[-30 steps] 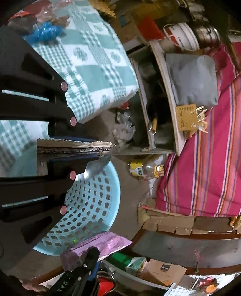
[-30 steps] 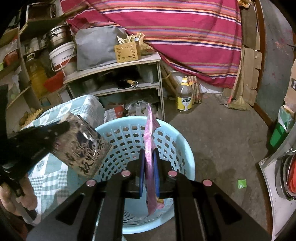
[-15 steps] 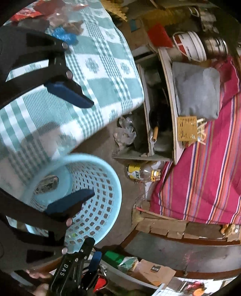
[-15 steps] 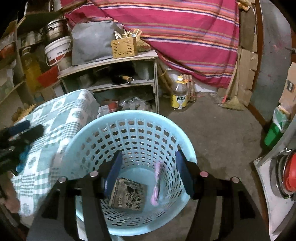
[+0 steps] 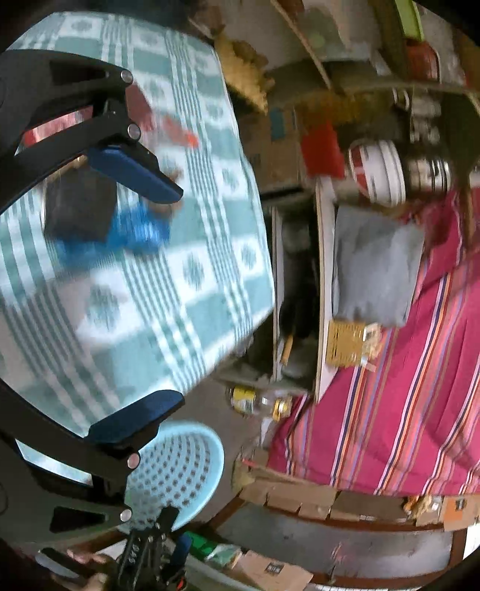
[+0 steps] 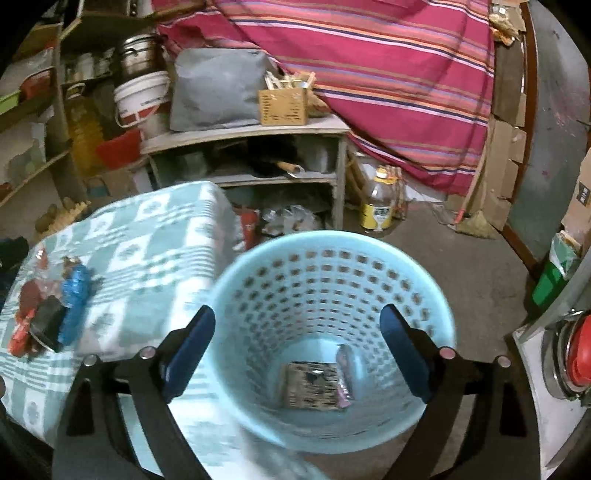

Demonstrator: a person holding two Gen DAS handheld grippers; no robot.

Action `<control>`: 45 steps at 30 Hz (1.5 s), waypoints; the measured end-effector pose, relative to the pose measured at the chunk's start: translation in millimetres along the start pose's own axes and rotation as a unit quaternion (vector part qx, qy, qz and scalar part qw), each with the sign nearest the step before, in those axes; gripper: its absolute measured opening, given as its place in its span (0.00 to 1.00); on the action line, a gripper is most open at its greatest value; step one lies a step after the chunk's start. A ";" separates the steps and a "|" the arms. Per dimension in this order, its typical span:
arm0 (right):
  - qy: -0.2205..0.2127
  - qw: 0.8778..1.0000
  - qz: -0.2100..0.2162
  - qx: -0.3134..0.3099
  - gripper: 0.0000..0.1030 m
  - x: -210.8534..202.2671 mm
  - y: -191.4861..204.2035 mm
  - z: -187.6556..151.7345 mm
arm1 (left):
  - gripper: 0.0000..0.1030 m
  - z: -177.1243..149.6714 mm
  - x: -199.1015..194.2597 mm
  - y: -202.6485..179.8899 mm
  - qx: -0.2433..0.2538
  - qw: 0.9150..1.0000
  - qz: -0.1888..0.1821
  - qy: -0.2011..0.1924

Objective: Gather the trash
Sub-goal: 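Move both open tools back over the table toward the remaining trash, then grasp the brown scouring pad with the left tool while the right tool reaches the clear snack packet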

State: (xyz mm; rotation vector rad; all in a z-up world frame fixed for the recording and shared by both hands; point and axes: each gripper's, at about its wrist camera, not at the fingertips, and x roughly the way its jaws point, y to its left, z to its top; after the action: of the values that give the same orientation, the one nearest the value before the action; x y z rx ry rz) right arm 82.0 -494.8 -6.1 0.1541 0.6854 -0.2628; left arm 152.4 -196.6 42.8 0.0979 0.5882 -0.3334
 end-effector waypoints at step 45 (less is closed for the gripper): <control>0.019 0.986 0.081 -0.147 0.87 22.0 256.6 -20.2 | 0.53 -74.2 72.3 213.0 -0.112 0.978 0.080 0.157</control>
State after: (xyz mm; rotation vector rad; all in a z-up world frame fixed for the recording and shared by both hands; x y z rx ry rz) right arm 160.4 -249.1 -21.8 -0.0683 0.7380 -0.0002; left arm 241.2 -2.6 -60.0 -0.0212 0.9210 -0.0928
